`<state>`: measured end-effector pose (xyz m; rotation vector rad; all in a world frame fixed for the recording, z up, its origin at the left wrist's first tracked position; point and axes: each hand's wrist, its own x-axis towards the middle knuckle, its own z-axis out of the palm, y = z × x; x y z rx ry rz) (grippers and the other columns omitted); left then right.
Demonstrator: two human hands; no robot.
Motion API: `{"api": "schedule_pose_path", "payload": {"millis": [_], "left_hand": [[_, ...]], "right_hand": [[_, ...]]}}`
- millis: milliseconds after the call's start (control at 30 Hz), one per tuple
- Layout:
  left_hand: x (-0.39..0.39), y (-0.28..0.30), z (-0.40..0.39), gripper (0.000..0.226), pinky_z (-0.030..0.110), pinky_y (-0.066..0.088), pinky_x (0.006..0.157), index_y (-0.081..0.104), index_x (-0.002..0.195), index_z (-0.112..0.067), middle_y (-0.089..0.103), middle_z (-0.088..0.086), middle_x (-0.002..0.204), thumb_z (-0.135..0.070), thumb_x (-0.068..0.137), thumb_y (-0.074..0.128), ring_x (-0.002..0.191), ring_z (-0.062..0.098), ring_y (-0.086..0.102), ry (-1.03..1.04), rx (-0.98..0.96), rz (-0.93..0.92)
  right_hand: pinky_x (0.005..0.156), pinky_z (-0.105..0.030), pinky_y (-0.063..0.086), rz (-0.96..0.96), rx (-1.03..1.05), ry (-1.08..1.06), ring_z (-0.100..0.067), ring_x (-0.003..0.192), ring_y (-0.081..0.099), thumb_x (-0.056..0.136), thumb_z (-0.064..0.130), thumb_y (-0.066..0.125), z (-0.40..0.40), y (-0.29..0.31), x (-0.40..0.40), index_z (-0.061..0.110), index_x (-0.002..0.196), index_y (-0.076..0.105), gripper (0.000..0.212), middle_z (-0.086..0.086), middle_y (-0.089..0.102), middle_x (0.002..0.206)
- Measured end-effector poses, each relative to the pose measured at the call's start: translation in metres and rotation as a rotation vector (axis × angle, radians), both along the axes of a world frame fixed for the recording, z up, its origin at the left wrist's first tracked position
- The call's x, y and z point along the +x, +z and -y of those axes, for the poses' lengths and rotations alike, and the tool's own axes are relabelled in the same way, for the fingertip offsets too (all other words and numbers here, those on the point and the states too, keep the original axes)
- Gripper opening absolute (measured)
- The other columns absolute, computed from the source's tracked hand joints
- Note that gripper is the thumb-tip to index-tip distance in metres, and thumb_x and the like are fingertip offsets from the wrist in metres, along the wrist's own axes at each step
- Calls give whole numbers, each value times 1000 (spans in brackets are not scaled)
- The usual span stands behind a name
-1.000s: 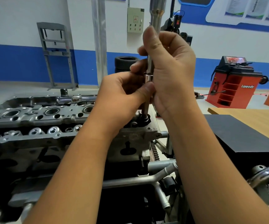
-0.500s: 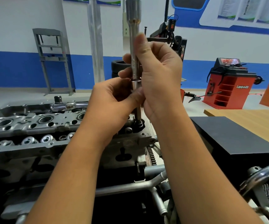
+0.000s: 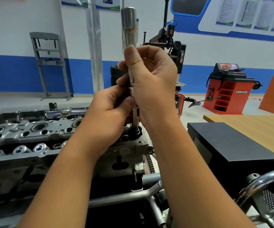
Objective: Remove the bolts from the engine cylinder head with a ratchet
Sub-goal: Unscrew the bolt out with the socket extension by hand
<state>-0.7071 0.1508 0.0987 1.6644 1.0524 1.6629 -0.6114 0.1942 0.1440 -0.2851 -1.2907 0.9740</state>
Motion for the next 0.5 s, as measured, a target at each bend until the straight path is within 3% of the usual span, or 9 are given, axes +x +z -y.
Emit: {"api": "schedule_pose_path", "payload": {"millis": [67,167,233,333,500], "left_hand": [[1,1,1,33,25,62,80,63,134,-20,79,-9,110,-6,106,52,101,13,77,2,3,-9],[3,2,1,38,32,64,82,67,130,-24,79,-8,108,-5,98,67,101,15,77,64,36,-17],[2,1,2,39,28,64,79,70,122,-27,80,-8,101,-17,85,79,96,13,77,110,70,-18],[1,1,4,41,25,63,77,73,111,-32,79,-8,97,-36,71,75,91,11,76,152,65,-40],[3,-1,3,20,36,64,88,72,115,-26,80,-2,106,-23,105,55,102,18,77,10,13,-55]], "right_hand": [[58,-35,56,19,-3,-5,-19,53,60,103,17,64,-1,1,0,6,101,61,12,-6,69,72],[58,-34,54,65,-22,28,-19,57,61,108,22,55,0,3,2,7,101,63,18,-6,68,71],[55,-33,54,68,-26,58,-20,56,61,105,24,60,3,4,3,9,98,63,18,-7,70,72],[58,-33,56,72,5,24,-21,56,63,97,22,73,6,3,4,10,98,62,16,-10,73,77],[55,-29,51,41,-11,8,-20,56,55,103,19,64,3,5,6,3,99,60,16,-8,66,71]]}}
